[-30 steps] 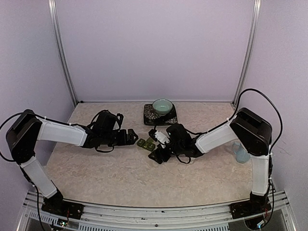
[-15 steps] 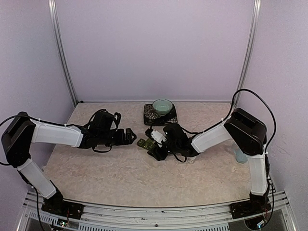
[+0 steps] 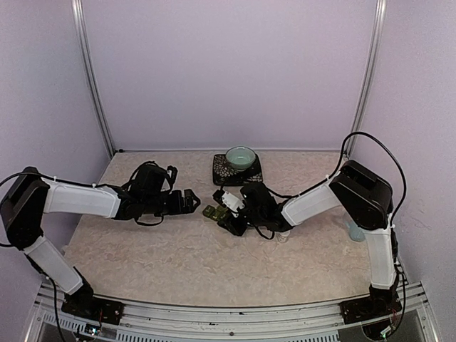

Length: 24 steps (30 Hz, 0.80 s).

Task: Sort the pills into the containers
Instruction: Pick up the pill container from the center of the board.

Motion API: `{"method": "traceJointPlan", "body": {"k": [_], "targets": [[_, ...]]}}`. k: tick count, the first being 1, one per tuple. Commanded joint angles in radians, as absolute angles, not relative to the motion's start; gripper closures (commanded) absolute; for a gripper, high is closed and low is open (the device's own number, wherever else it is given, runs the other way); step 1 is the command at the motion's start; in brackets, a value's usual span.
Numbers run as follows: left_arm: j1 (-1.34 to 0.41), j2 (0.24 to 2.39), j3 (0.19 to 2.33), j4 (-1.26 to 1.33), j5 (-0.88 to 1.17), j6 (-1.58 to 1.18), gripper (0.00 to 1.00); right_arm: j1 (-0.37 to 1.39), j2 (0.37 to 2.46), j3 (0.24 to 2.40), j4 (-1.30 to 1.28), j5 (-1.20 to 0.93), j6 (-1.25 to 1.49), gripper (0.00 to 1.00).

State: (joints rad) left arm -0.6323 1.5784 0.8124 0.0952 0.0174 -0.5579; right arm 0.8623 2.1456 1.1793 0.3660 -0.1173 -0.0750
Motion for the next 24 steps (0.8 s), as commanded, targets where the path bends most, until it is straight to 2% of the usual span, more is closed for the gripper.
{"method": "traceJointPlan", "body": {"k": [1,5,12,24], "targets": [[-0.621,1.560,0.798,0.091,0.007,-0.559,0.01,0.871,2.159,1.186,0.395,-0.144,-0.090,0.62],[-0.621,1.557,0.795,0.086,0.011,-0.557,0.01,0.872,2.132,1.151,0.423,-0.176,-0.097,0.68],[-0.621,1.511,0.784,0.053,0.019,-0.563,0.01,0.907,2.008,1.044,0.457,-0.203,-0.140,0.72],[-0.615,1.504,0.821,-0.061,0.121,-0.505,0.01,1.119,1.705,0.914,0.349,-0.164,-0.264,0.73]]}}
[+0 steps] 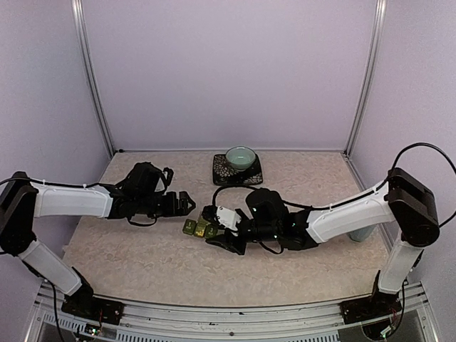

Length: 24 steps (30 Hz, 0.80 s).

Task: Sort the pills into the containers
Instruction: Pick up the pill container from the center of the board, then close the lid of the pill container in the compartment of the pill container.

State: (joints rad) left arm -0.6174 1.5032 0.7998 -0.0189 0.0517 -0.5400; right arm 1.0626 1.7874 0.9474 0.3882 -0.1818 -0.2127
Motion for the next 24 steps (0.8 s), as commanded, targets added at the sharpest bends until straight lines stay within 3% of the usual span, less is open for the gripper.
{"method": "traceJointPlan", "body": {"k": [1,15,24], "targets": [[-0.616,1.502,0.819,-0.061,0.140,-0.498,0.01,1.133,1.693,0.910,0.345,-0.162,-0.267,0.73],[-0.715,1.415,0.825,-0.035,0.362,-0.373,0.02,1.170,1.649,0.926,0.290,-0.195,-0.302,0.74],[-0.735,1.368,0.822,-0.051,0.392,-0.348,0.03,1.169,1.646,0.928,0.269,-0.167,-0.307,0.75]]}}
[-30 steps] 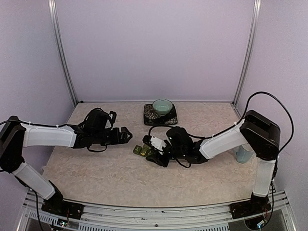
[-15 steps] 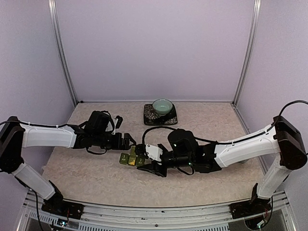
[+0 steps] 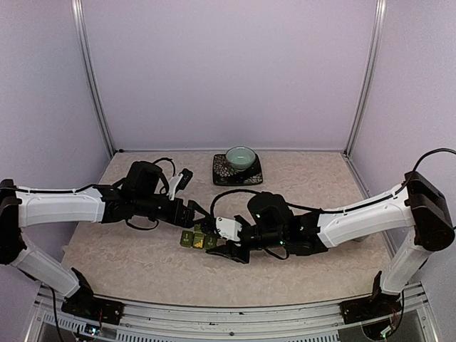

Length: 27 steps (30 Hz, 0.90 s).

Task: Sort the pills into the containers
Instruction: Close the lid of the pill container in the compartment of the pill container.

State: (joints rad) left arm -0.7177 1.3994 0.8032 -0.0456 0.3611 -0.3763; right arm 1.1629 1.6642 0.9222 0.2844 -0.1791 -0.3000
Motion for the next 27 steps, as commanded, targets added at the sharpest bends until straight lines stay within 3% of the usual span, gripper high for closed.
{"method": "traceJointPlan", "body": {"k": [1,27], "targets": [[-0.740,1.366,0.823,-0.056,0.393,-0.349,0.03,1.169,1.647,0.930,0.267,-0.161,-0.307,0.75],[-0.764,1.326,0.753,-0.074,0.377,-0.410,0.15,1.124,1.595,0.928,0.268,0.008,-0.243,0.77]]}}
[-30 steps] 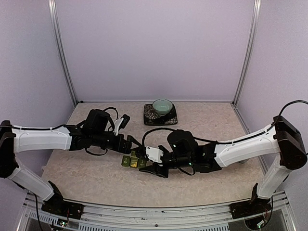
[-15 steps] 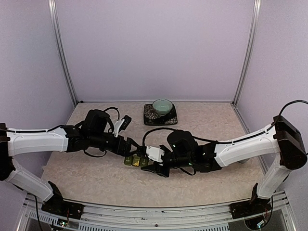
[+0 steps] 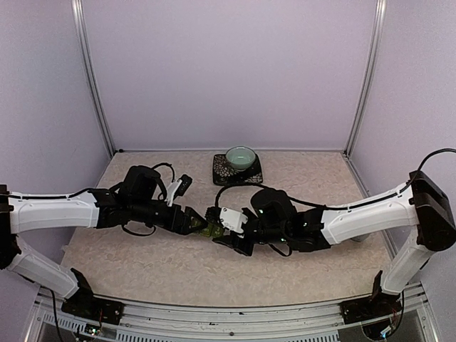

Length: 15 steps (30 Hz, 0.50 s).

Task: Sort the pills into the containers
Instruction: Close the lid of the pill container in the compartment of the pill container.

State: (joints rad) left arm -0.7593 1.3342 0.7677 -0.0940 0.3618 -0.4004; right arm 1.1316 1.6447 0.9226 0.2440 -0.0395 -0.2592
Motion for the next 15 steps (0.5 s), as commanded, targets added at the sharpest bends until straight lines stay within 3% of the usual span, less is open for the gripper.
{"method": "traceJointPlan", "body": {"k": [1,15], "targets": [[-0.764,1.325,0.749,-0.067,0.379,-0.412,0.16,1.124,1.592,0.927,0.271,0.015,-0.244,0.77],[-0.758,1.325,0.704,0.086,0.468,-0.500,0.18,1.124,1.565,0.899,0.349,0.050,-0.213,0.78]]}}
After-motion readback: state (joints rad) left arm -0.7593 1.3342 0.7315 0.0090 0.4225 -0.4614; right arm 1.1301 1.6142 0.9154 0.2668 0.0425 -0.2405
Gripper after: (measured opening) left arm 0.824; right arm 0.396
